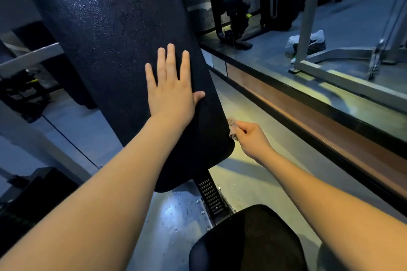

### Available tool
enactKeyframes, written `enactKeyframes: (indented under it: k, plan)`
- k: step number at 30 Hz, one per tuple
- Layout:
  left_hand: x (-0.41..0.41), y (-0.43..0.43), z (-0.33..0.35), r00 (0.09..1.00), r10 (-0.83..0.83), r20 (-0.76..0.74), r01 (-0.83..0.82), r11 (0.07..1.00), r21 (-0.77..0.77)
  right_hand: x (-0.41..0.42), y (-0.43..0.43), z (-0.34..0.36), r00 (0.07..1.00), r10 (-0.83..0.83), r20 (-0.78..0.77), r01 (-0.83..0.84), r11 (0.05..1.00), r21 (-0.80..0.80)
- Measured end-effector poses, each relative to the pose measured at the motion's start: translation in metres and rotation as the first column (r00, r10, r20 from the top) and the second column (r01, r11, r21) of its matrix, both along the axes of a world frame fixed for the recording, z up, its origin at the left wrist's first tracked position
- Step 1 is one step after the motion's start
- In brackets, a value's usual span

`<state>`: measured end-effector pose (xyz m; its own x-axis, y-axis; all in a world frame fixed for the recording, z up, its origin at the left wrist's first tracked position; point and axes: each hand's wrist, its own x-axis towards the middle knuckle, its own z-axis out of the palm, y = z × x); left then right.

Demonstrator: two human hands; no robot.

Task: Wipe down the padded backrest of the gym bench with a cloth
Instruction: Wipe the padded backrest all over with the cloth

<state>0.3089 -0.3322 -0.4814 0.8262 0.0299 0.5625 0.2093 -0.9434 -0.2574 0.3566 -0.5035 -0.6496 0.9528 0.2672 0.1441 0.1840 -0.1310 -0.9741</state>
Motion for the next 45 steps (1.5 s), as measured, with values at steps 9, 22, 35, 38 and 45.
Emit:
enactKeyframes:
  k: [9, 22, 35, 38, 45]
  plan:
    - [0.004, -0.001, -0.021, 0.993, 0.058, -0.099, -0.055, 0.998, 0.033, 0.01, 0.017, 0.028, 0.994, -0.09, 0.061, 0.089, 0.996, 0.016]
    - [-0.007, -0.003, -0.001, 0.98, -0.004, -0.197, -0.008, 0.998, -0.059, 0.013, 0.009, 0.065, 0.996, -0.092, 0.005, 0.091, 0.994, 0.067]
    - [-0.084, 0.023, 0.022, 0.942, -0.194, 0.274, 0.317, 0.252, -0.914, -0.042, 0.061, 0.178, 0.967, 0.242, 0.074, -0.253, 0.936, 0.243]
    - [-0.097, 0.038, 0.031, 0.935, -0.141, 0.324, 0.338, 0.094, -0.936, -0.061, 0.084, 0.195, 0.915, 0.353, 0.193, -0.381, 0.914, 0.137]
    - [-0.117, 0.109, 0.046, 0.842, 0.215, 0.495, 0.469, 0.162, -0.868, -0.059, 0.141, 0.238, 0.794, 0.447, 0.411, -0.472, 0.88, -0.045]
